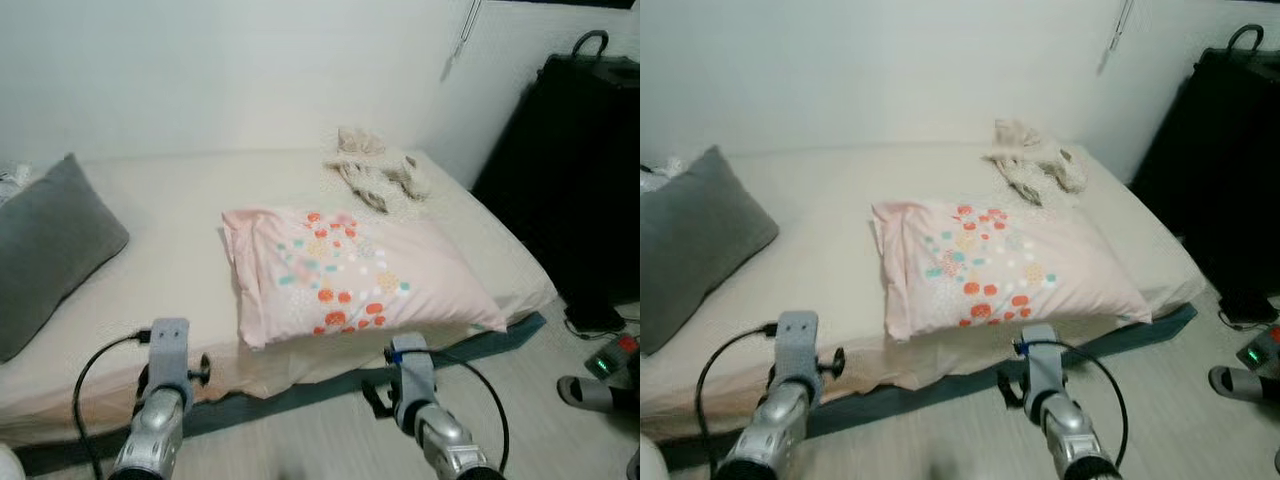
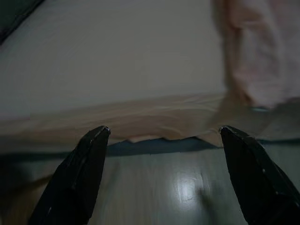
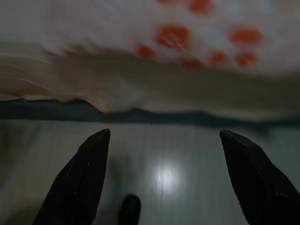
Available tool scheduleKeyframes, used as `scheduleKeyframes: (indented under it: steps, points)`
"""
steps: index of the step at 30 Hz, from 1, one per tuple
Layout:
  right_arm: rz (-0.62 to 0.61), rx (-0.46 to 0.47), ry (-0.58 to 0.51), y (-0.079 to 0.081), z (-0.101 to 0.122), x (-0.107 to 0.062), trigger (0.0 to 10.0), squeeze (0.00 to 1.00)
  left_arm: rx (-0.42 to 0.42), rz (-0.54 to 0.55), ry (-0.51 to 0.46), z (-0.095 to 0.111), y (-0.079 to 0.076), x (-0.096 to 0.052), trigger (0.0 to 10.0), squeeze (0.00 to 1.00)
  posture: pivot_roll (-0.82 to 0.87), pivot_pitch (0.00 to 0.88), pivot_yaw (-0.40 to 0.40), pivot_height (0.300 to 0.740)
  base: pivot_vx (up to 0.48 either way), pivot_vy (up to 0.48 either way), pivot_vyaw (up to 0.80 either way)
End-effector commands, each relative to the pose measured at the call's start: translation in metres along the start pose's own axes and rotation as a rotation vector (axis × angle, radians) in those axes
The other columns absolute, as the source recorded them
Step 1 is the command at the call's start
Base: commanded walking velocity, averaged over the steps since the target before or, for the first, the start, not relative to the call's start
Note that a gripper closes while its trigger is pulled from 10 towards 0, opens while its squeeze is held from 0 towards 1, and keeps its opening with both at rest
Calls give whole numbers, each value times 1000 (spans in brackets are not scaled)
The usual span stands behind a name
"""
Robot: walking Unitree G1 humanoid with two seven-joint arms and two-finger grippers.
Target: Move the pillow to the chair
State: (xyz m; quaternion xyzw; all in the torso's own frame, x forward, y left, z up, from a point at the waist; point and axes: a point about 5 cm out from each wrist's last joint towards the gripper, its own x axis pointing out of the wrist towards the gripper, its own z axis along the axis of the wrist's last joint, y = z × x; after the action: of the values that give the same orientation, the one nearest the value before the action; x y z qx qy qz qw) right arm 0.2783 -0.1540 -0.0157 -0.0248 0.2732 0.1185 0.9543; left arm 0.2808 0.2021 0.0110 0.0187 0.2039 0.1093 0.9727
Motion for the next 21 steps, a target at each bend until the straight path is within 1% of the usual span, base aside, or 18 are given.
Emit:
scheduleKeyframes:
  steps: [1, 3, 4, 9, 10, 11, 14, 18, 21]
  points:
    - [-14, 51, 17, 3, -4, 1, 10000, 0, 5, -13, 11, -3, 0, 0, 10000, 0, 35, 2, -98, 740, 0, 0, 0]
    - [-25, 48, 21, 2, -4, 1, 10000, 0, -1, -14, -4, -1, -2, 1, 10000, 0, 38, 0, -101, 740, 0, 0, 0]
    - [-38, 26, 19, 2, -4, 1, 10000, 0, -17, -33, -9, 1, -5, 1, 10000, 0, 43, 0, -100, 740, 0, 0, 0]
    - [-50, 11, 10, 1, -4, 0, 10000, 0, -24, -67, -4, 1, -10, 1, 10000, 0, 42, 0, -96, 740, 0, 0, 0]
    - [-68, 14, 1, 1, -4, 0, 10000, 0, -45, -73, 7, 0, -11, 1, 10000, 0, 41, 0, -92, 740, 0, 0, 0]
    - [-68, 14, 1, 1, -4, 0, 10000, 0, -45, -73, 7, 0, -11, 1, 10000, 0, 41, 0, -92, 740, 0, 0, 0]
    - [-85, 55, 2, -2, -7, -2, 10000, 0, -109, -105, -28, 4, -10, -1, 10000, 0, 36, 0, -87, 740, 0, 0, 0]
    - [-99, 49, 3, -2, -9, -2, 10000, 0, -107, -63, -29, 3, -2, 0, 10000, 0, 22, 0, -81, 740, 0, 0, 0]
    - [-119, 39, -16, -5, -6, -2, 10000, 0, -54, -83, -3, -2, -4, 0, 10000, 0, 16, 0, -77, 740, 0, 0, 0]
